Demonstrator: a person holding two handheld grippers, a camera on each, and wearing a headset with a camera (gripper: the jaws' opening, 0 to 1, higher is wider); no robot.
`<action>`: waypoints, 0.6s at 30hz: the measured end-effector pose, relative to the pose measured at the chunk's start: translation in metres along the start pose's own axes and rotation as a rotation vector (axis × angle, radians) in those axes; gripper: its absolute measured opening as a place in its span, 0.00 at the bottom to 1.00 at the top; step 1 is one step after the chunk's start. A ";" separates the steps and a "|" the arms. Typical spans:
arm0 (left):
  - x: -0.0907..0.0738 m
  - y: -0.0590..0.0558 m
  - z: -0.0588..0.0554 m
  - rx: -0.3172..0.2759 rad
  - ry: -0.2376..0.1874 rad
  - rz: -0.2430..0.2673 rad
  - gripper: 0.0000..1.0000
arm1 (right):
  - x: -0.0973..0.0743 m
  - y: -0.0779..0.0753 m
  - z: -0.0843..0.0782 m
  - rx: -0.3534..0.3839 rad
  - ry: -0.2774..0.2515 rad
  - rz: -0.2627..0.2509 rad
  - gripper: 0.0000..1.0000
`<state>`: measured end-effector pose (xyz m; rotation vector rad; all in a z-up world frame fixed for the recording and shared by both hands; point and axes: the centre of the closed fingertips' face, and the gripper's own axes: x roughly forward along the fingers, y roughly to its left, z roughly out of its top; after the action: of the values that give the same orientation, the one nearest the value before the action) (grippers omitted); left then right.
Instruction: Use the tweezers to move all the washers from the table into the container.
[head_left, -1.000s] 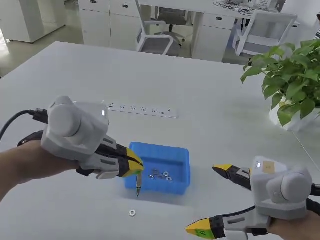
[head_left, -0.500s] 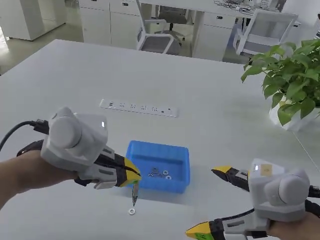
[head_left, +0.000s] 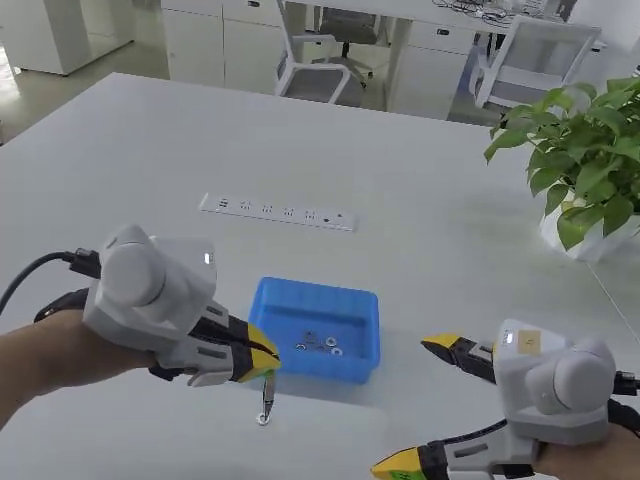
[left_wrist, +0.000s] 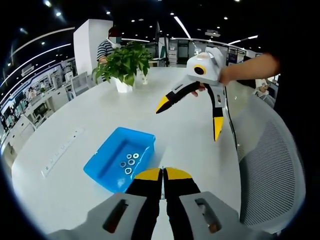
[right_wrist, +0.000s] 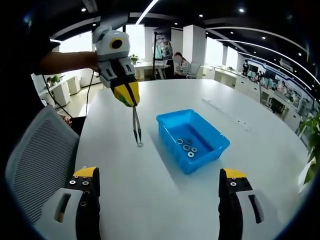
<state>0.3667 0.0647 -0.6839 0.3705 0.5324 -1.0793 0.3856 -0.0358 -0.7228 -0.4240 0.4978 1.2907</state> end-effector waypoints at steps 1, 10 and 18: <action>0.000 0.000 0.000 -0.001 0.001 0.000 0.05 | 0.000 0.000 -0.001 0.001 0.005 0.000 1.00; 0.001 -0.002 -0.003 -0.010 0.007 -0.001 0.05 | 0.003 0.004 -0.002 -0.005 0.015 0.014 1.00; 0.003 -0.005 -0.006 -0.014 0.009 -0.004 0.05 | 0.008 0.008 -0.003 -0.012 0.024 0.031 1.00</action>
<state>0.3617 0.0633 -0.6909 0.3626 0.5484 -1.0776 0.3790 -0.0296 -0.7298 -0.4438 0.5194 1.3207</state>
